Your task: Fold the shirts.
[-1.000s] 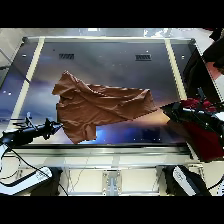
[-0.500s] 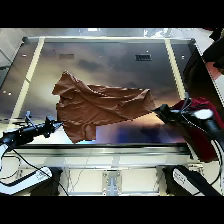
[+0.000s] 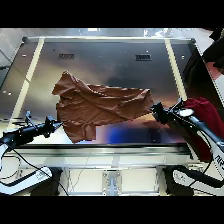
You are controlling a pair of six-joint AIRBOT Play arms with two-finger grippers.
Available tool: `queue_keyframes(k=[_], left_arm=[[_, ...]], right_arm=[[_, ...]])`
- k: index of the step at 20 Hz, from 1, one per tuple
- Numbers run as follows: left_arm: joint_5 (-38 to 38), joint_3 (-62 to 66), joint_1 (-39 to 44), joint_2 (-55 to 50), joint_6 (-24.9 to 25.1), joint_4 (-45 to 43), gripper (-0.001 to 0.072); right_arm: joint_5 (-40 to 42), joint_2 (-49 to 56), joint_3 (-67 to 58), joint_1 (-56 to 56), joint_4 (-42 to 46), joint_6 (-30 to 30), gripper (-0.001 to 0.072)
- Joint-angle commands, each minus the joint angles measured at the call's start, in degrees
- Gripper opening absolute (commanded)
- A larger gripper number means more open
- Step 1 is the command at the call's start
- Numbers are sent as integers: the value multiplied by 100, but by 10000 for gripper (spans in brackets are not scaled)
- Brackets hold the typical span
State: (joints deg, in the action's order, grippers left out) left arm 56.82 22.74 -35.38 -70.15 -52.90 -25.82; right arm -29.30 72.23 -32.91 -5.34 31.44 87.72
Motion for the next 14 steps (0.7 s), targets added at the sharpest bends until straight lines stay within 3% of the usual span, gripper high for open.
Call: queue_keyframes(k=[1, 4, 5, 9, 12, 14], left_arm=[[-2, -2, 2, -2, 2, -2, 13], [-4, -2, 2, -2, 4, -2, 13], [-4, -2, 2, -2, 4, -2, 13], [-17, -2, 2, -2, 282, 133, 13], [2, 37, -26, 22, 570, 800, 12], [487, 308, -142, 260, 844, 1425, 11]], right_arm=[[260, 205, -28, 26, -181, 35, 402], [400, 411, -111, 26, -273, 35, 402], [450, 479, -166, 28, -313, 35, 370], [599, 675, -496, 28, -308, -44, 7], [271, 691, -824, 26, -297, -715, 10], [-431, 503, -1270, 26, -179, -1578, 8]])
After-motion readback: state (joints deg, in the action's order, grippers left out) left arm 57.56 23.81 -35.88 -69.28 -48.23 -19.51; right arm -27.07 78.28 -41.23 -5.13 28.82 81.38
